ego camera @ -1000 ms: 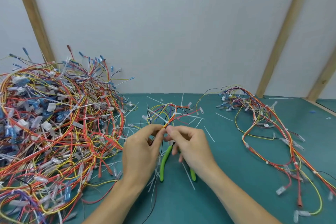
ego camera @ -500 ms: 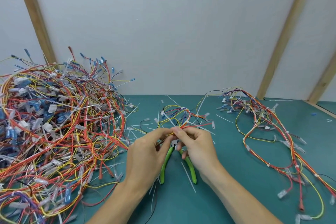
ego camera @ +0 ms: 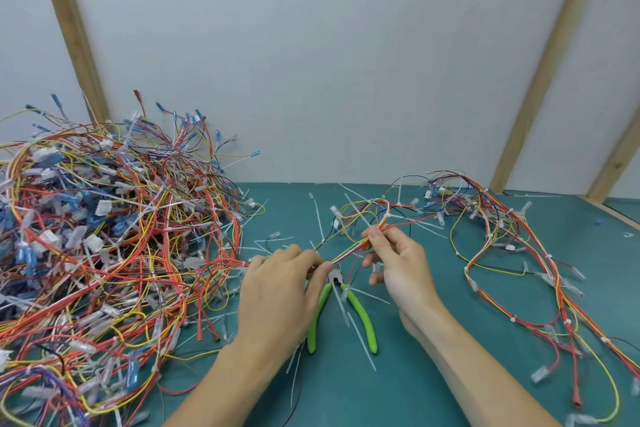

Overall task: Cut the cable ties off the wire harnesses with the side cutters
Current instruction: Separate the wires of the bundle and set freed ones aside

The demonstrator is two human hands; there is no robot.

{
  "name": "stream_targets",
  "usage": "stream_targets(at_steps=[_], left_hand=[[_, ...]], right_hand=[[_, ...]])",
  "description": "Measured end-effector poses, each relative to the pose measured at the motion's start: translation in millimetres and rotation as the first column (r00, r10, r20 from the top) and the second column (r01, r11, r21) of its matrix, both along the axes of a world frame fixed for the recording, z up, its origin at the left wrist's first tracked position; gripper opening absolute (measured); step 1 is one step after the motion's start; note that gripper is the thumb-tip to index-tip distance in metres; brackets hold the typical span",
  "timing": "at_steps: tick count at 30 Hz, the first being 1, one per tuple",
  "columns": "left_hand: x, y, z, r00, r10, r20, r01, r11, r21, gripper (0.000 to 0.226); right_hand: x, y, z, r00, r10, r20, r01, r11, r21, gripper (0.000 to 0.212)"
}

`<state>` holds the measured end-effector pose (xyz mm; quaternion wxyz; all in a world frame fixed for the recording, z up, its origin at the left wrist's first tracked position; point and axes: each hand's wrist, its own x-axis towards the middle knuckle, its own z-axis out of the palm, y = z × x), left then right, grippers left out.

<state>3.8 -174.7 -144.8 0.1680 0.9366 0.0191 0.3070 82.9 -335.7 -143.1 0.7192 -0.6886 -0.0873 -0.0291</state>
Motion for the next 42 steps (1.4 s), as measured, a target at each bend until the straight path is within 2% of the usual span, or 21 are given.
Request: stream_targets(at_steps=[2,8,11,14,17,23,26,36,42], left_hand=[[0,2,-1,0.999,-0.027,-0.030,0.027,0.999,-0.026,0.029],[0,-1,-5,0.991,-0.133,-0.027,0.129,0.985,-0.116,0.015],[1,-1,-8,0.994,-0.108,-0.001,0.106,0.976,-0.189,0.009],[3,1,-9,0.995,-0.087,0.056,0.099,0.953,-0.285,0.007],[3,1,-8,0.992,-0.069,0.103,0.099,0.943,-0.317,0.008],[2,-2,-8,0.984,-0.085,0.156,0.133,0.934,-0.332,0.009],[3,0,-9,0.982,-0.083,0.168,0.139,0.924,-0.356,0.008],[5,-3,-11,0.961,-0.193,0.196,0.250,0.911,-0.327,0.003],[-1,0,-4,0.984,-0.073,0.160,0.100,0.981,-0.166,0.012]], right_hand=[[3,-2,-1,1.000,-0.019,-0.001,0.019,1.000,0.002,0.021],[4,-3,-3,0.998,-0.026,-0.049,0.026,1.000,0.010,0.024],[-1,2,-2,0.997,0.046,-0.069,-0.045,0.999,0.011,0.027],[-10,9,-2,0.989,0.138,-0.050,-0.141,0.988,-0.062,0.031],[-18,14,-5,0.966,0.256,-0.039,-0.258,0.958,-0.121,0.027],[-20,16,-5,0.958,0.270,-0.093,-0.272,0.962,-0.013,0.024],[-20,15,-5,0.945,0.306,-0.119,-0.304,0.952,0.036,0.014],[-17,13,-2,0.915,0.363,-0.177,-0.342,0.929,0.141,0.010],[-6,2,5,0.923,0.320,-0.214,-0.268,0.933,0.239,0.007]])
